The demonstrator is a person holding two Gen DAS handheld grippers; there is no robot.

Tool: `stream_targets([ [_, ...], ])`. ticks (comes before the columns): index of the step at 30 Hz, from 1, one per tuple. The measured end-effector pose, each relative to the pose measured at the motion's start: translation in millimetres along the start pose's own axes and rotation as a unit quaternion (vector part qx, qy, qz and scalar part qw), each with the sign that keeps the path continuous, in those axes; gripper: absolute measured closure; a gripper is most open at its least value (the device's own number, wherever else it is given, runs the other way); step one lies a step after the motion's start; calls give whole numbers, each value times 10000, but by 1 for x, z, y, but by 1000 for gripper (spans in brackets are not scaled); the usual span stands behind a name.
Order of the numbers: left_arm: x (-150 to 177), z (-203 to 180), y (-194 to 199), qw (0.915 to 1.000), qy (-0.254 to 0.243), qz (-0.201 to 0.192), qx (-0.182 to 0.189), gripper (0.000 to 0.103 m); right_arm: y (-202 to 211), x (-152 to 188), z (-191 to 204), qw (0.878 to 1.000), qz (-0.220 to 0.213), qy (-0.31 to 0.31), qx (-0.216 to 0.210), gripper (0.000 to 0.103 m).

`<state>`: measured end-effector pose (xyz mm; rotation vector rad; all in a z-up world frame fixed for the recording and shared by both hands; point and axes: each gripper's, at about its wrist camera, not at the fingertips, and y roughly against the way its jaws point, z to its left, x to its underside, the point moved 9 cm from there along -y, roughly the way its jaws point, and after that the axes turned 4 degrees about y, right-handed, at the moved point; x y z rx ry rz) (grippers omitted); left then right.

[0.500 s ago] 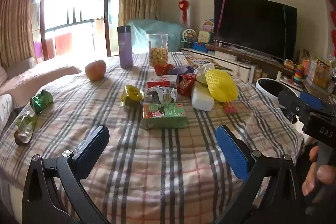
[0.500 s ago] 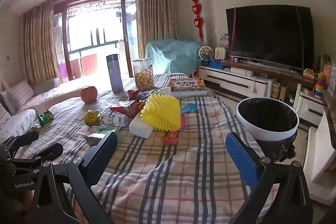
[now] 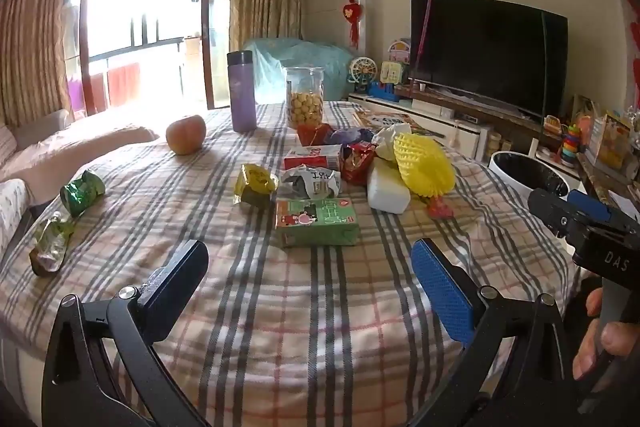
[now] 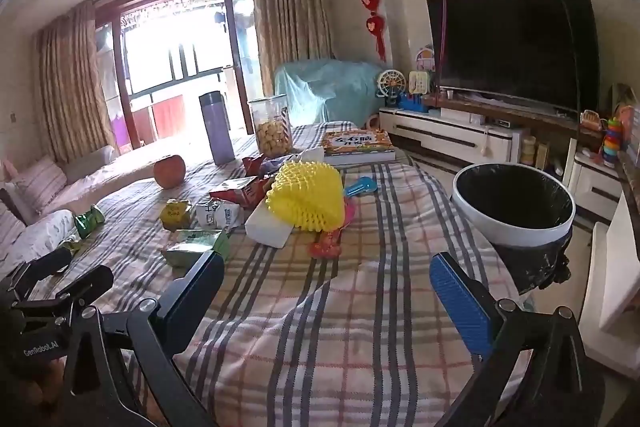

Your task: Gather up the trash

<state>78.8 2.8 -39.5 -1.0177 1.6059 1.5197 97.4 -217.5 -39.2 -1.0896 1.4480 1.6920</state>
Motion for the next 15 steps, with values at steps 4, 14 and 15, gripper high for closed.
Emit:
stream_targets([
  [4,-2,0,1,10000,13,-23,1,0,5,-4,2,9999,-135,54,-21,0],
  [14,-5,1,6,9999,32,-136,-32,0,0,-1,1,10000,-68,36,-59,0],
  [15,-5,1,6,9999,32,-155,-34,0,0,-1,2,9999,-66,37,-67,0],
])
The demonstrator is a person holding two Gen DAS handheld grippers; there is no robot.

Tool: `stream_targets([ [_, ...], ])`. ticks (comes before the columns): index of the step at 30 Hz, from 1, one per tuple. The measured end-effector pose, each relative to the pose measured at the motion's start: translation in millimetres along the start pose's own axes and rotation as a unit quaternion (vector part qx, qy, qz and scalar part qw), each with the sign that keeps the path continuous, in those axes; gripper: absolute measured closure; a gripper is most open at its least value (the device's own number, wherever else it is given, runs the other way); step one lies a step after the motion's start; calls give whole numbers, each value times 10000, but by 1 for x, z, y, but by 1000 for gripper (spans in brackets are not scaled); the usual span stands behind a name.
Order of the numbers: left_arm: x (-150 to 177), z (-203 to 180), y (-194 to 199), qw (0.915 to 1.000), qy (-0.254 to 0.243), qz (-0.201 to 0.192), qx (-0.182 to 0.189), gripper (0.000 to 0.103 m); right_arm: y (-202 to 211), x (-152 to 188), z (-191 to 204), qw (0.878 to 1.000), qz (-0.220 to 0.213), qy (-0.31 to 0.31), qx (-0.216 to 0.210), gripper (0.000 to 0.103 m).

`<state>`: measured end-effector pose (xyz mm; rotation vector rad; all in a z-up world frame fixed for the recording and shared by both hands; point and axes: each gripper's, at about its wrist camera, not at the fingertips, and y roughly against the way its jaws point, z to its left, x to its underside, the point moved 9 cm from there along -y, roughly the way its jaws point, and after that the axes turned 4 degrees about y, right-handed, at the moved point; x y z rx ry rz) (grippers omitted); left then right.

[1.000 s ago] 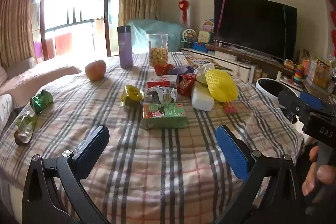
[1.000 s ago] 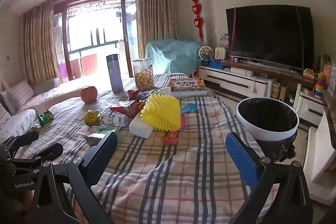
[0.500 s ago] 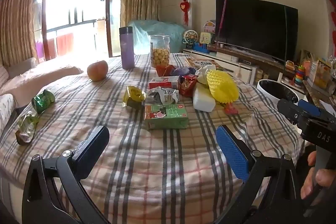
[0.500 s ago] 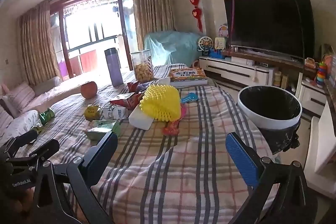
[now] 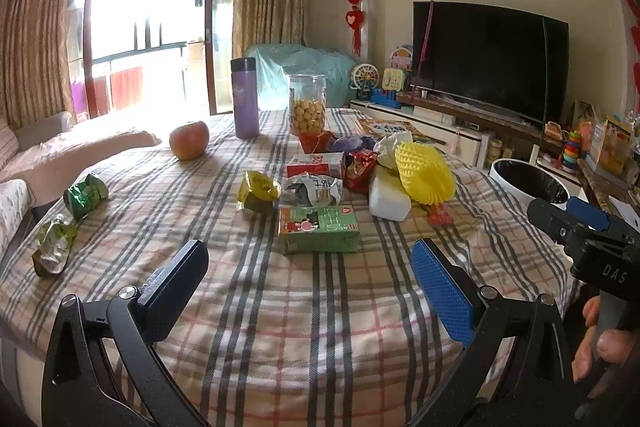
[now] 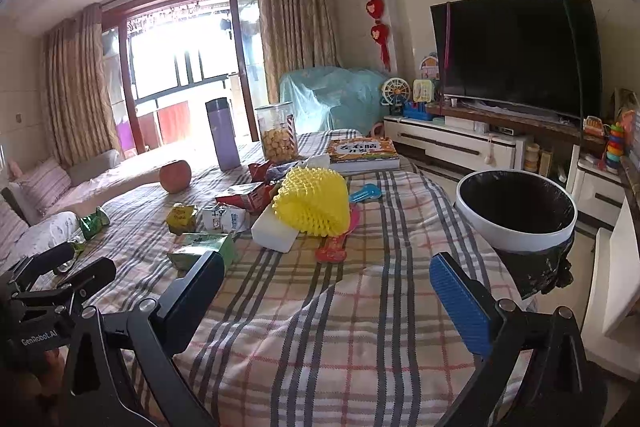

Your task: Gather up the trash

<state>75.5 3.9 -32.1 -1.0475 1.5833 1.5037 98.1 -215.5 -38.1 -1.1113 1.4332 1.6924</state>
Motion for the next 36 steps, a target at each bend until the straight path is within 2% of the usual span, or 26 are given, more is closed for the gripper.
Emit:
stream_targets([
  [12,-2,-1,4,9999,-37,-146,-10,0,-1,2,1,10000,25,-28,-39,0],
  [36,-1,-2,5,9999,-34,-137,6,1,1,3,6,10000,19,-45,-73,0],
])
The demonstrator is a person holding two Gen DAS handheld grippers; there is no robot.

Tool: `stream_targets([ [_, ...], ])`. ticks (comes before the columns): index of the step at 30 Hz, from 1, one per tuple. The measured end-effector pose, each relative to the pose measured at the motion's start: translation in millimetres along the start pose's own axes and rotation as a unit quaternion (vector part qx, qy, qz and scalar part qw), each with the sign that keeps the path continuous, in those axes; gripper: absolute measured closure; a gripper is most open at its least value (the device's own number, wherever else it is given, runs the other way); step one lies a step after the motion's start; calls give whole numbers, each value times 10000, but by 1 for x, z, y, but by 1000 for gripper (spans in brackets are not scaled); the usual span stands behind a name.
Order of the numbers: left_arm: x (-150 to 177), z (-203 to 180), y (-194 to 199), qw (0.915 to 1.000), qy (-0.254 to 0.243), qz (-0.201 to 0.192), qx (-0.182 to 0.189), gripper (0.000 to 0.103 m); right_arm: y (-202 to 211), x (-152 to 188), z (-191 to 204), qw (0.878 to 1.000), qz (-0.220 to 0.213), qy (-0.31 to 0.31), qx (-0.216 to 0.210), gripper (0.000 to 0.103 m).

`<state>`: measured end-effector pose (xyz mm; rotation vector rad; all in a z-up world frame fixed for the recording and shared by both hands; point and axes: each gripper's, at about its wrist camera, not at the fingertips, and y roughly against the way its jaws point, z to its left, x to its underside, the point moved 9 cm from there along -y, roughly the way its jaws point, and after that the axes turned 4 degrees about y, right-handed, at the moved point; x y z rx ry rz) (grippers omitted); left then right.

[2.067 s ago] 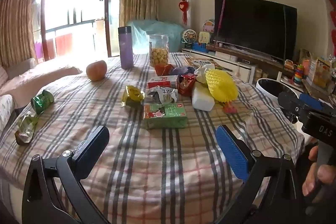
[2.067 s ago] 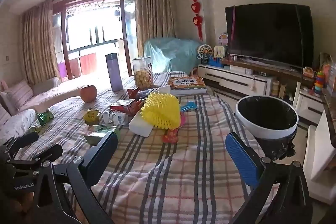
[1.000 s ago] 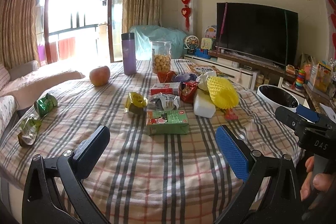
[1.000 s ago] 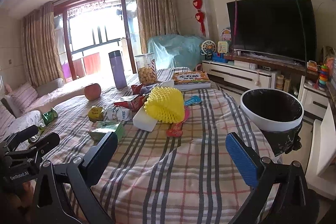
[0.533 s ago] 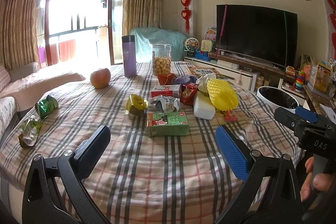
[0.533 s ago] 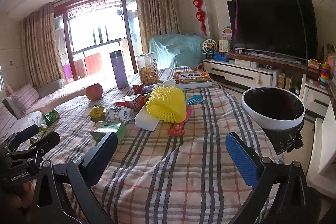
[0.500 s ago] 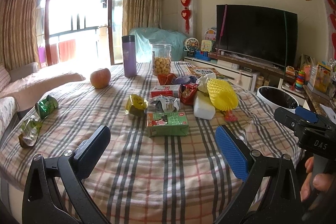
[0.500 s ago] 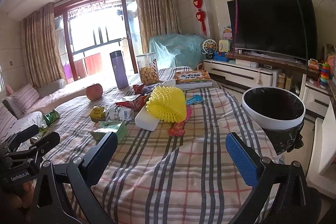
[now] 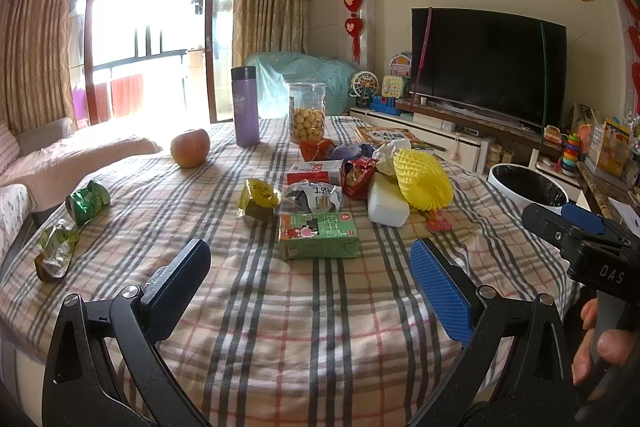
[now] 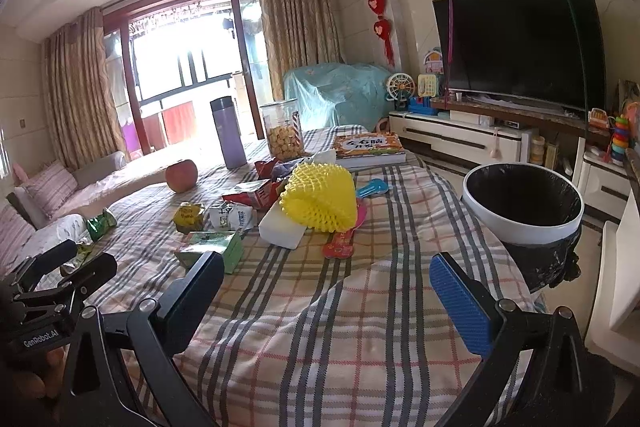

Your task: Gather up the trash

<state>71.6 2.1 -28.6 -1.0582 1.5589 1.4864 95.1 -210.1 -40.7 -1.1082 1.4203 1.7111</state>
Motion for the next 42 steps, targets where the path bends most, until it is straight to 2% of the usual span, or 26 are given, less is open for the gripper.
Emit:
stream_targets([
  [11,4,0,-6,10000,36,75,48,1,-3,4,2,9999,108,-97,-69,0],
  [30,23,20,-56,9973,144,714,36,1,-42,9,-11,9975,583,-293,-257,0],
  [42,27,11,-94,9935,103,1129,127,1,-77,8,-26,9941,924,-445,-346,0],
])
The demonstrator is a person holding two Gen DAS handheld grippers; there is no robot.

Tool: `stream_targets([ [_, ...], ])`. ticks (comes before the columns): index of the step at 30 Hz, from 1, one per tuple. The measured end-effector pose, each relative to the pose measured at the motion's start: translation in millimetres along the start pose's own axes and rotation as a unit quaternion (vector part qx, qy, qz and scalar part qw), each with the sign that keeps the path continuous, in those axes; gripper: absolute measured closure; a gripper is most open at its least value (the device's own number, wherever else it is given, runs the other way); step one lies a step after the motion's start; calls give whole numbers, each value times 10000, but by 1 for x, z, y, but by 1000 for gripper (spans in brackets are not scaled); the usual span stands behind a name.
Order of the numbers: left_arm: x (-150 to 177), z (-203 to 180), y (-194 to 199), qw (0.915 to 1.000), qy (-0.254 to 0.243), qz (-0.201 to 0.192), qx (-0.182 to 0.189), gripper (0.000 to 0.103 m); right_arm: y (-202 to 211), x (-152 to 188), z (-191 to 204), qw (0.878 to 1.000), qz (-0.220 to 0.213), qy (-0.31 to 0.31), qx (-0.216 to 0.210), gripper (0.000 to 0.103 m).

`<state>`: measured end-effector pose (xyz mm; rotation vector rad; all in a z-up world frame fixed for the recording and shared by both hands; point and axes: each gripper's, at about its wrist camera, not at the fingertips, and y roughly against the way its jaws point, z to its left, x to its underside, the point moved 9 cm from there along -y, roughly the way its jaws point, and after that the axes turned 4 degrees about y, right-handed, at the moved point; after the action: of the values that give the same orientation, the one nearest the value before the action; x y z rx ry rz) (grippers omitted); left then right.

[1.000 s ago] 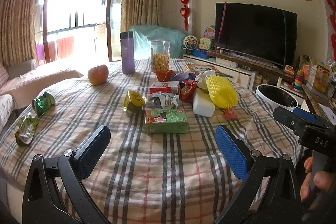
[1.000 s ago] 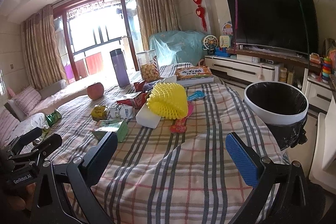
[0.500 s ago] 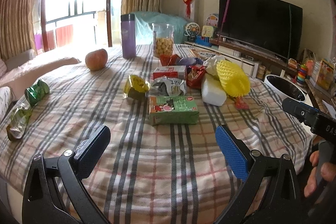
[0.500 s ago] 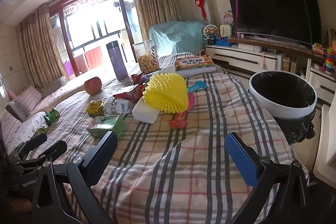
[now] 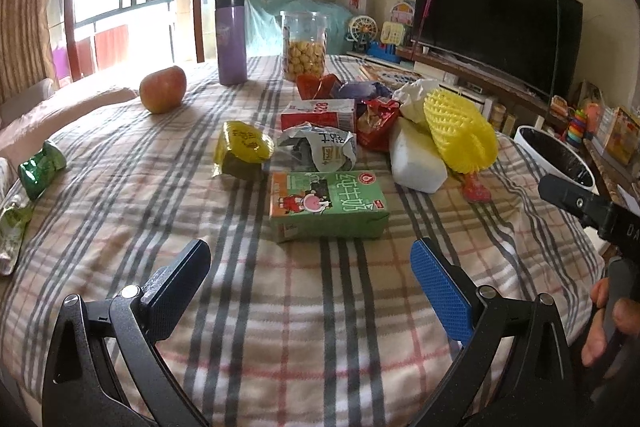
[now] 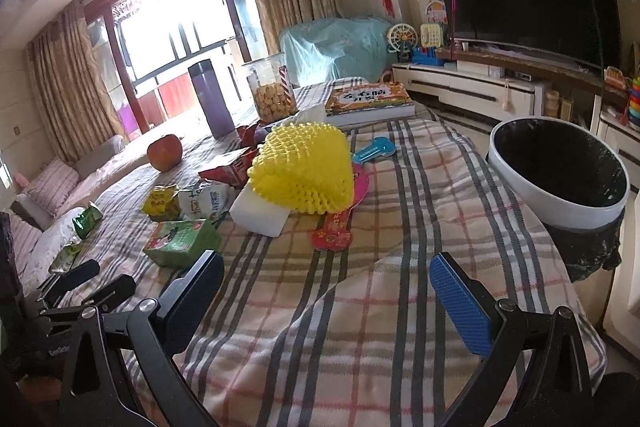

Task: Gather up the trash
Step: 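Grasp the green milk carton with the left tool while the right tool grasps the yellow foam net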

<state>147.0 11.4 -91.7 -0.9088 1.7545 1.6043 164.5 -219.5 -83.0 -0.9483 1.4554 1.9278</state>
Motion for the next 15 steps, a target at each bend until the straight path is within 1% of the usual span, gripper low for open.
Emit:
stream_targets([
  [5,-1,-4,-14,9999,5,150,-24,1,-14,-6,-3,9998,164,-31,-99,0],
  [10,-2,-6,-31,9992,94,394,-48,1,-32,-10,-4,9990,364,-52,-255,0],
  [15,-3,-7,-52,9974,132,694,-148,1,-51,-17,-4,9977,533,-88,-399,0],
])
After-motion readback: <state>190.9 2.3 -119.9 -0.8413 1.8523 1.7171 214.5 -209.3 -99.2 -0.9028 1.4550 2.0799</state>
